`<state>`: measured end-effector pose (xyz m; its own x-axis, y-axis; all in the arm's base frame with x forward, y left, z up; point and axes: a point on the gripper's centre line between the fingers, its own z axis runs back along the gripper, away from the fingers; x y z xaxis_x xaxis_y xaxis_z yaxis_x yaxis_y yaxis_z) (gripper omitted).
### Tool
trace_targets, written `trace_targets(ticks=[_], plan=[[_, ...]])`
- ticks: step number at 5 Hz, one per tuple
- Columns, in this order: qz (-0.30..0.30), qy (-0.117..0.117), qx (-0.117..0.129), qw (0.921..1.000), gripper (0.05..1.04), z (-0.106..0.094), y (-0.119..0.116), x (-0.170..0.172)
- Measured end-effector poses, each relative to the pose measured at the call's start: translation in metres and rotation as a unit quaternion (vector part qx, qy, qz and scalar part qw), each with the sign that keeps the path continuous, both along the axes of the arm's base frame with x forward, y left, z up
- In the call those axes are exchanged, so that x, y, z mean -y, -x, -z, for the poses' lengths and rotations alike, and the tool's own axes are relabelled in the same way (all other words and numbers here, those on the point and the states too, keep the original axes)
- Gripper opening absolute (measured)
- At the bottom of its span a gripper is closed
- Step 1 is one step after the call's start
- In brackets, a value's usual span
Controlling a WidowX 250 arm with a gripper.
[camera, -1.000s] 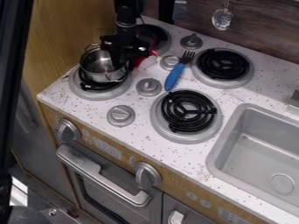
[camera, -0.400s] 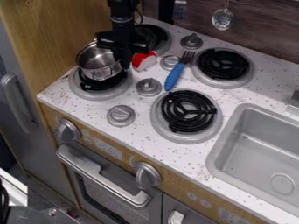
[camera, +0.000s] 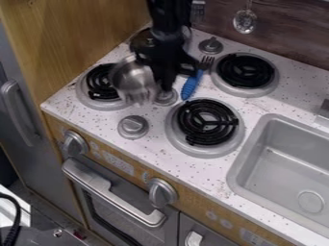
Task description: Move the silver pot to the lower right burner
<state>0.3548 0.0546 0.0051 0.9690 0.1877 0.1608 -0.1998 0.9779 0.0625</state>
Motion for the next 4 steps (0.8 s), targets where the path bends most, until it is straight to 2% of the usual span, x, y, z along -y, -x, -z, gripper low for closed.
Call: trace_targets(ticks=[1, 2, 4], plan=[[0.044, 0.001, 0.004, 0.999, 0.07, 0.007, 0.0, 0.046], [0.074, 0.003, -0.016, 0.9971, 0.07, 0.03, 0.003, 0.075], [0.094, 0.005, -0.021, 0.9953, 0.07, 0.048, -0.02, 0.099]])
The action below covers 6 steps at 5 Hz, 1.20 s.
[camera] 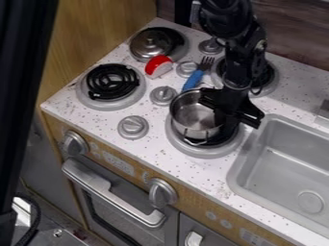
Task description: Move the silver pot to the lower right burner
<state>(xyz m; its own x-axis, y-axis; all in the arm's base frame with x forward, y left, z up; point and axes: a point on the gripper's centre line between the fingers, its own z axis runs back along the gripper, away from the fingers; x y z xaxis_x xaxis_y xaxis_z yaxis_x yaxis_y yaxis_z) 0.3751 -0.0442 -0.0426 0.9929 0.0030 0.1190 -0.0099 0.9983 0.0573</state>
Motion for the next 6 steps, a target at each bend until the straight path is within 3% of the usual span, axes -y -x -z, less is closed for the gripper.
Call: trace_targets(ticks=[1, 2, 3, 4, 5, 6], plan=[[-0.001, 0.0, 0.004, 1.0, 0.091, 0.001, -0.01, 0.001], [-0.006, -0.004, 0.002, 1.0, 0.219, 0.0, -0.011, 0.0], [-0.031, -0.003, -0.004, 0.9995, 0.503, -0.003, -0.005, -0.002], [-0.036, -0.002, 0.029, 0.9989, 0.822, -0.031, -0.007, -0.004], [-0.053, 0.007, 0.062, 0.9967, 0.995, -0.062, -0.005, -0.007], [-0.064, 0.017, 0.091, 0.9936, 0.997, -0.097, 0.0, -0.01]])
